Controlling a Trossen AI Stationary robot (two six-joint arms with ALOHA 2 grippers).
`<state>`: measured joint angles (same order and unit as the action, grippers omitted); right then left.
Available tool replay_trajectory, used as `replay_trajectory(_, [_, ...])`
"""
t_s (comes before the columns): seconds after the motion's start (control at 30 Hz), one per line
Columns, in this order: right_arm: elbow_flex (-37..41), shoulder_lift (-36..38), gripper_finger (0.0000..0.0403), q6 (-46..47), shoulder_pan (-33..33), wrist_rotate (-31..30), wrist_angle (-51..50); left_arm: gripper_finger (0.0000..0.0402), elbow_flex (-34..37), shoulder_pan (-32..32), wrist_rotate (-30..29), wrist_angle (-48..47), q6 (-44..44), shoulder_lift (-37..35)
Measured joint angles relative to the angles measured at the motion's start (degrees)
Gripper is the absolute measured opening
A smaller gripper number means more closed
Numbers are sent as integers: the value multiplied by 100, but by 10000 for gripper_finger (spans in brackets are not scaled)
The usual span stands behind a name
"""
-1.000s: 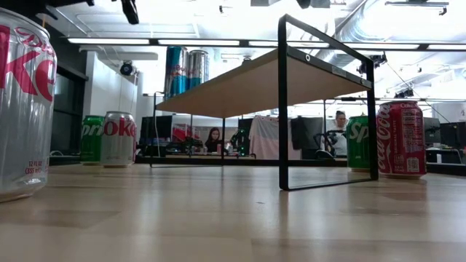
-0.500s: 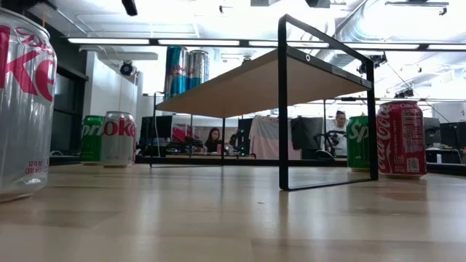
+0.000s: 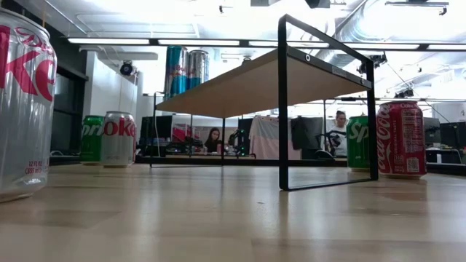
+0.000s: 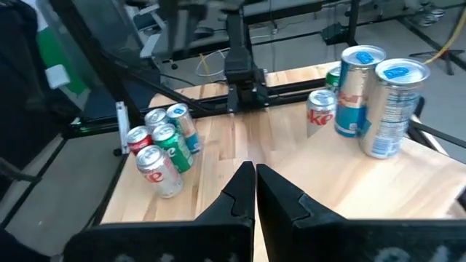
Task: Place canned beverage on shelf
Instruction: Put the blue soda can on the shelf aligned with the other blue soda cans
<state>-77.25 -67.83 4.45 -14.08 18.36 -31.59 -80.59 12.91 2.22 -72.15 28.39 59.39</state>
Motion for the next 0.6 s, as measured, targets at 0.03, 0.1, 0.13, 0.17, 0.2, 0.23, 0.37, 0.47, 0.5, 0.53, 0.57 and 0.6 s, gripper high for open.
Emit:
replay_trajectory(0.03, [0, 0, 0, -2, -1, -76, 0, 1, 9, 169, 87, -304, 288, 37])
replay_trajectory(0.1, [0, 0, 0, -2, -1, -240, -16, 3, 126, 504, 180, -729, 896, 71])
replay_trajectory(0.13, [0, 0, 0, -2, -1, -320, -42, 6, 218, 686, 177, -784, 1193, 74])
replay_trajectory(0.17, [0, 0, 0, -3, -1, -371, -61, 11, 326, 854, 174, -789, 1414, 69])
replay_trajectory(0.2, [0, 0, 0, -15, -1, -461, -77, 17, 428, 1022, 170, -761, 1593, 68])
replay_trajectory(0.23, [0, 0, 0, -44, -1, -524, -107, 26, 520, 1181, 171, -693, 1744, 66])
replay_trajectory(0.37, [0, 0, 0, -59, -5, -640, -254, 77, 821, 1669, 173, -333, 2175, 81])
replay_trajectory(0.47, [0, 0, 0, -48, -5, -640, -338, 128, 973, 1895, 170, -276, 2433, 141])
replay_trajectory(0.5, [0, 0, 0, -49, -5, -640, -369, 145, 1005, 1956, 168, -291, 2525, 161])
replay_trajectory(0.53, [0, -1, 0, -50, -5, -641, -386, 163, 1040, 2004, 168, -262, 2603, 165])
replay_trajectory(0.57, [0, -2, 0, -55, -5, -640, -401, 180, 1066, 2051, 166, -261, 2672, 174])
replay_trajectory(0.6, [0, -2, 0, -67, -5, -640, -419, 197, 1097, 2095, 156, -259, 2702, 185])
